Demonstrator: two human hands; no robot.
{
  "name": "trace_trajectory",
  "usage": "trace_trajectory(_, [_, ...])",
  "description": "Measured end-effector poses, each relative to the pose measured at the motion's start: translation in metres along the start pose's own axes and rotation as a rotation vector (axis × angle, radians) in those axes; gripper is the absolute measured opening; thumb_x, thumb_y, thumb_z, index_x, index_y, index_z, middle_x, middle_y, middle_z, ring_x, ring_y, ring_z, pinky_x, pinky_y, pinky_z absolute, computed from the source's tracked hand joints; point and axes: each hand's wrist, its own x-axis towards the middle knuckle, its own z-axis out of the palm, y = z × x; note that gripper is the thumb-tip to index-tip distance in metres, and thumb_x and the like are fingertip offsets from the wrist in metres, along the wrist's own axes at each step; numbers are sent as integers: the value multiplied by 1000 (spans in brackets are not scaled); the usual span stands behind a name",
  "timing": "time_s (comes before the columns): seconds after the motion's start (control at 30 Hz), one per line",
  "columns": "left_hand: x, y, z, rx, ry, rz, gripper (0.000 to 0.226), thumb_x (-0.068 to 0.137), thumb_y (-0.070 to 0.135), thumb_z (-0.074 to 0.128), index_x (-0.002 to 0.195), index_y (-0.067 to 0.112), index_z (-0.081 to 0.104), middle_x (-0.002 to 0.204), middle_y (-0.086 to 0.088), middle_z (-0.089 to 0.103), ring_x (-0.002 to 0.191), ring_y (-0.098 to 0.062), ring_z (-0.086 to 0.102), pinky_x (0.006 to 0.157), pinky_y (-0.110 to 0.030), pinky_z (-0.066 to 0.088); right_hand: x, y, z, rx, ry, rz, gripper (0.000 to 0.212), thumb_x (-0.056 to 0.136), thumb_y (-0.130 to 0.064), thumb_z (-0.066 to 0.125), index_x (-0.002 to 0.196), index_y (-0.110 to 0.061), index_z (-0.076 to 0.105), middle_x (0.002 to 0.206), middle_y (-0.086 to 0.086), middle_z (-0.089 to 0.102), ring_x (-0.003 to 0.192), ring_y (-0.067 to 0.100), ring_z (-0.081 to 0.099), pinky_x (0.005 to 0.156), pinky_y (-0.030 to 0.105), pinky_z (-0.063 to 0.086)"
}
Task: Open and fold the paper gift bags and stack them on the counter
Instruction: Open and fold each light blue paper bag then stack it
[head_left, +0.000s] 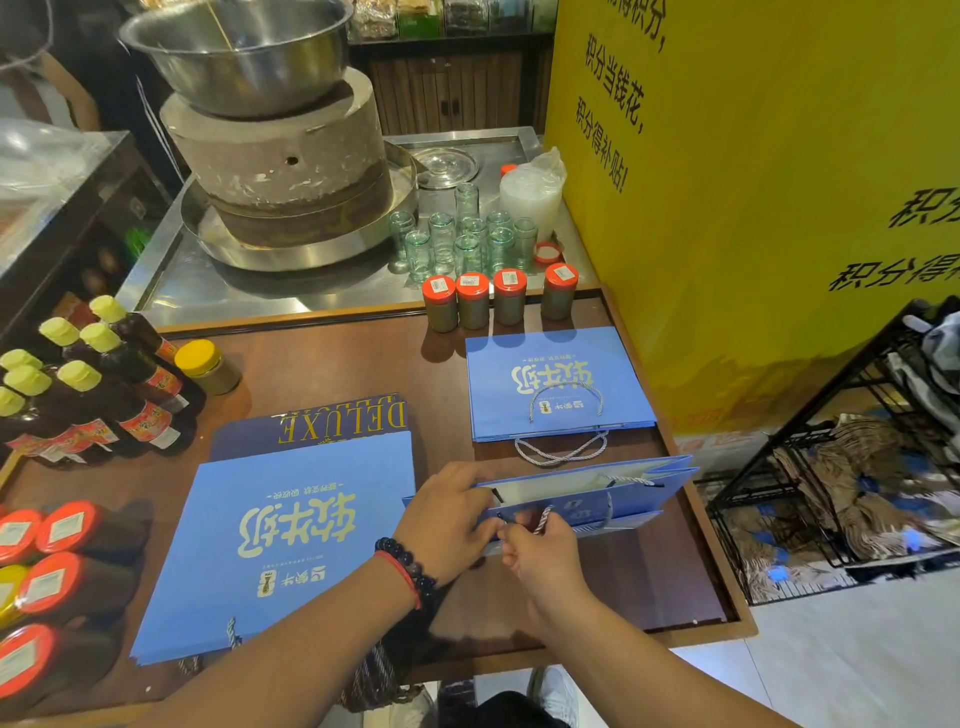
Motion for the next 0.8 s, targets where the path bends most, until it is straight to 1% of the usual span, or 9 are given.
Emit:
trace_trajectory(0.1, [0,0,0,-18,12,-4,6,77,16,70,71,13,69,113,4,63,97,-22,57,77,-35,52,-1,1,0,-4,-10,-18,17,91,7,56,107,1,56,67,4,56,56,9,52,58,26,44])
trace_trajectory(0.17, [-1,-1,0,-22,-2,-15,8,80,16,67,74,12,70,116,4,62,100,-21,56,80,-36,51,-2,1,-1,4,-1,-32,13,91,6,57,102,0,54,68,4,54,63,14,52,64,29,46])
trace_trajectory(0.27, [0,-1,0,-22,-30,-31,13,85,18,62,82,11,73,121,4,60,106,-20,52,85,-36,50,-5,0,-1,4,-3,-54,12,91,3,60,98,-3,53,71,6,53,68,17,52,68,31,48])
trace_trajectory(0.4, [0,1,-1,-25,-36,-17,15,85,18,60,84,12,73,122,7,59,105,-18,52,84,-35,49,-8,-2,1,-3,-7,-61,11,92,-1,62,101,-4,56,79,8,62,73,17,60,69,27,54])
trace_trajectory(0.5, [0,0,-2,-26,-20,1,14,83,20,61,82,12,73,121,5,60,103,-20,54,82,-35,51,-9,-3,5,83,12,-28,10,93,0,61,99,-3,53,82,12,66,74,18,67,69,27,57])
trace_trajectory(0.6, [-1,1,-2,-12,-56,-6,18,85,23,60,88,12,74,125,5,58,109,-18,51,88,-36,49,-11,-2,6,111,14,-3,9,94,0,58,100,-5,53,89,16,64,79,22,65,70,30,57])
trace_trajectory(0.63, [-1,0,-2,-6,-58,-3,17,85,24,61,88,13,74,125,5,58,109,-18,51,88,-36,49,-11,-1,6,110,13,4,9,95,0,57,102,-5,54,92,16,64,81,23,64,70,30,55])
trace_trajectory(0.73, [-1,-1,-1,13,-15,16,10,78,24,68,79,16,73,119,5,61,103,-19,56,80,-37,53,-11,-1,7,133,12,51,12,96,-1,54,106,-8,56,95,16,62,82,24,59,65,29,51])
trace_trajectory(0.8, [-1,-1,1,7,-2,13,9,78,25,67,78,17,73,118,6,62,102,-19,57,79,-37,53,-14,-4,7,148,-5,71,13,96,-1,53,107,-9,56,95,15,61,83,24,56,62,28,47])
